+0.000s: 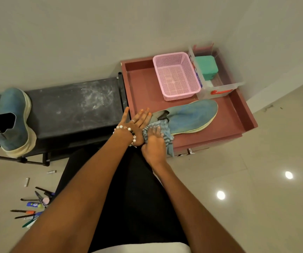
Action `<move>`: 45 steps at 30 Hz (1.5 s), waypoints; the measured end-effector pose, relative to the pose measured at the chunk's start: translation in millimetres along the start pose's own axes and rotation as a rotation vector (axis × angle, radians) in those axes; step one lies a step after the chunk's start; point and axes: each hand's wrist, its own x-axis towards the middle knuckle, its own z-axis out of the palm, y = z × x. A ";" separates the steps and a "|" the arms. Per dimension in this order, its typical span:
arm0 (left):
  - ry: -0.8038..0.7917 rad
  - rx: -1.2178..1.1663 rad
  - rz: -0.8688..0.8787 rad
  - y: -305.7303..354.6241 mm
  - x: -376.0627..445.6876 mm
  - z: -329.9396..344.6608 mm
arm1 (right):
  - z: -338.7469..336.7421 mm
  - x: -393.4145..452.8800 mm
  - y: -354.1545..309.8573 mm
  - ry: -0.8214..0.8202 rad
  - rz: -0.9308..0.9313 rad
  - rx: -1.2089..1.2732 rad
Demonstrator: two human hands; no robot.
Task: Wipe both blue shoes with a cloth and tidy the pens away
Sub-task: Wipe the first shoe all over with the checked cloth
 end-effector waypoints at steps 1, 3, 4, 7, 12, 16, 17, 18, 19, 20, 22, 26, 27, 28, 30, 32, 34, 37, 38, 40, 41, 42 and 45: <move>0.004 -0.012 0.006 0.2 0.3 1.9 | -3.7 -2.8 10.7 0.009 -0.119 -0.060; 0.047 -0.017 0.013 3.2 1.3 5.1 | -10.7 -9.1 47.1 0.035 -0.346 -0.252; 0.073 -0.005 0.007 5.1 2.2 6.4 | -16.7 -10.9 66.9 0.065 -0.361 -0.311; 0.127 0.032 -0.046 12.2 3.5 10.1 | -30.5 -11.8 83.1 0.103 -0.196 -0.337; 0.161 0.174 -0.158 25.6 5.0 14.2 | -8.1 3.0 25.4 -0.005 -0.183 -0.258; 0.179 0.195 -0.192 29.7 3.7 12.4 | -26.0 2.2 73.3 0.017 -0.405 -0.253; 0.178 0.185 -0.200 31.1 4.6 11.4 | -32.5 2.0 88.5 0.045 -0.339 -0.271; 0.170 0.180 -0.214 32.9 5.5 11.1 | -37.3 2.9 96.5 0.081 -0.266 -0.287; 0.164 0.177 -0.228 34.7 6.1 10.9 | -36.5 4.2 93.1 0.104 -0.197 -0.289; 0.157 0.180 -0.241 36.4 6.4 12.0 | -31.2 6.4 81.0 0.112 -0.140 -0.269; 0.158 0.206 -0.269 37.9 8.2 14.9 | -16.8 5.0 46.1 0.085 -0.083 -0.180; 0.161 0.227 -0.280 37.0 7.3 16.4 | -20.7 -6.6 44.2 -0.046 -0.381 -0.093; 0.167 0.186 -0.265 37.2 6.7 15.6 | -27.7 -4.7 62.4 -0.038 -0.430 -0.110; 0.171 0.153 -0.254 36.8 6.7 14.3 | -34.5 -1.9 80.6 -0.016 -0.420 -0.137; 0.175 0.149 -0.256 37.5 7.2 13.0 | -42.6 2.9 99.7 0.067 -0.250 -0.164; 0.168 0.154 -0.265 37.8 8.2 13.7 | -31.1 5.5 82.7 0.134 -0.125 -0.133; 0.164 0.168 -0.270 37.2 10.0 16.5 | -11.0 2.4 52.9 0.085 -0.115 -0.066; 0.175 0.207 -0.267 35.9 8.1 18.1 | -6.1 -6.6 52.4 -0.063 -0.365 -0.016; 0.181 0.186 -0.258 36.1 7.2 18.1 | -14.5 -3.3 67.4 -0.076 -0.433 -0.060; 0.190 0.136 -0.243 35.9 6.3 16.4 | -33.4 3.6 96.2 -0.092 -0.435 -0.163; 0.186 0.117 -0.241 35.7 5.8 14.5 | -39.3 5.9 104.2 -0.067 -0.376 -0.196; 0.183 0.106 -0.241 36.0 5.9 13.6 | -40.2 7.6 105.4 -0.004 -0.300 -0.205; 0.179 0.121 -0.258 37.1 8.2 15.9 | -16.9 4.7 63.7 0.114 -0.116 -0.210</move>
